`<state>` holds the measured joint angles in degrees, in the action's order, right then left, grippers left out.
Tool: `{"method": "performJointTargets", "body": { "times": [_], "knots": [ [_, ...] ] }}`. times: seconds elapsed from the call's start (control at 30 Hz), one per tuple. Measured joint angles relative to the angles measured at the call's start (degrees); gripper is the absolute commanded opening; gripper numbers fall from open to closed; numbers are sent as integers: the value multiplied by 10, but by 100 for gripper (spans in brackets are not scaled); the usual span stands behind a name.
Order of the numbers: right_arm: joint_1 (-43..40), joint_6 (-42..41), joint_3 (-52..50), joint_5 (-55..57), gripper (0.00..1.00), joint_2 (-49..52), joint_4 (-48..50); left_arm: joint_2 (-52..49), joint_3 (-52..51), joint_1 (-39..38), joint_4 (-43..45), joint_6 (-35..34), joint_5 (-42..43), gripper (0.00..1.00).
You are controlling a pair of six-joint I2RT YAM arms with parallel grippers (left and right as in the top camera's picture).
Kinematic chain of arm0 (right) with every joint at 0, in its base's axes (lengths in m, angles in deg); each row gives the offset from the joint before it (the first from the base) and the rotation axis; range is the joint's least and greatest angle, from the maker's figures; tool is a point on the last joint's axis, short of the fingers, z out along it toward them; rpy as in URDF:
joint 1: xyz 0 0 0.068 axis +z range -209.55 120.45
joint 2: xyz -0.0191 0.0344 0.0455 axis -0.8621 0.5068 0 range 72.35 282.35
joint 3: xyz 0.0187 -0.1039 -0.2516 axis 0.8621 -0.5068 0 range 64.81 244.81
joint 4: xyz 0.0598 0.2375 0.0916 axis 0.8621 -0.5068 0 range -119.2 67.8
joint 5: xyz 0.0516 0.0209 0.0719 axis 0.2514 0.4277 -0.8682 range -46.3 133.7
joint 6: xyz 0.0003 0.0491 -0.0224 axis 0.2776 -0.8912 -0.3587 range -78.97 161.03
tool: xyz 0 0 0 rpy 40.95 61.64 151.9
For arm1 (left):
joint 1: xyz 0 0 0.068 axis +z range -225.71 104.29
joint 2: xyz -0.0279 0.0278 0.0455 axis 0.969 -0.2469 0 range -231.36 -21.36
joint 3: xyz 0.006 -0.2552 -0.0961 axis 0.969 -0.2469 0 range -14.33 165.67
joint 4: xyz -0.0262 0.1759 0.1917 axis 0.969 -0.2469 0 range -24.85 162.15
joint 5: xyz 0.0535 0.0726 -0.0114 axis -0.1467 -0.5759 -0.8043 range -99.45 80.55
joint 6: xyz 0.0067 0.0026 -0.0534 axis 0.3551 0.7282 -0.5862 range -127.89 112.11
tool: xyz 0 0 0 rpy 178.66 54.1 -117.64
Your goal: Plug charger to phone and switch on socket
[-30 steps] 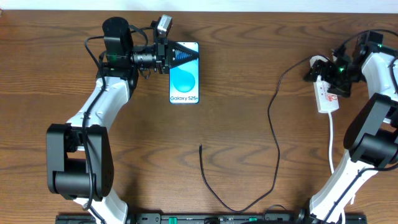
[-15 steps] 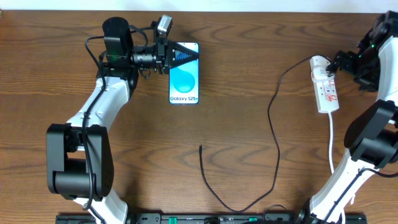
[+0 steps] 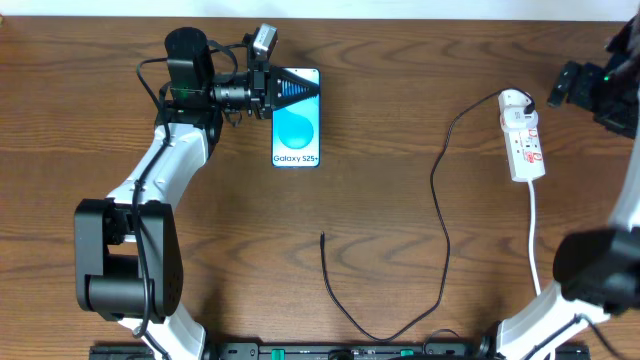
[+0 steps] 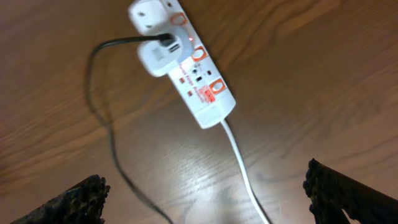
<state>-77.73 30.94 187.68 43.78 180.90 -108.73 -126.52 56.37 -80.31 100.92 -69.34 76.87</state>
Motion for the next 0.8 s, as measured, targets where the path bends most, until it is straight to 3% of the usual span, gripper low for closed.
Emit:
{"method": "performJointTargets", "body": {
  "times": [0.33,0.8],
  "knots": [
    [43,-11,-49,40,99,-99,-20,0,0,0,0,0,1,7],
    [97,-46,-372,60,99,-304,139,0,0,0,0,0,4,7]
  ]
}}
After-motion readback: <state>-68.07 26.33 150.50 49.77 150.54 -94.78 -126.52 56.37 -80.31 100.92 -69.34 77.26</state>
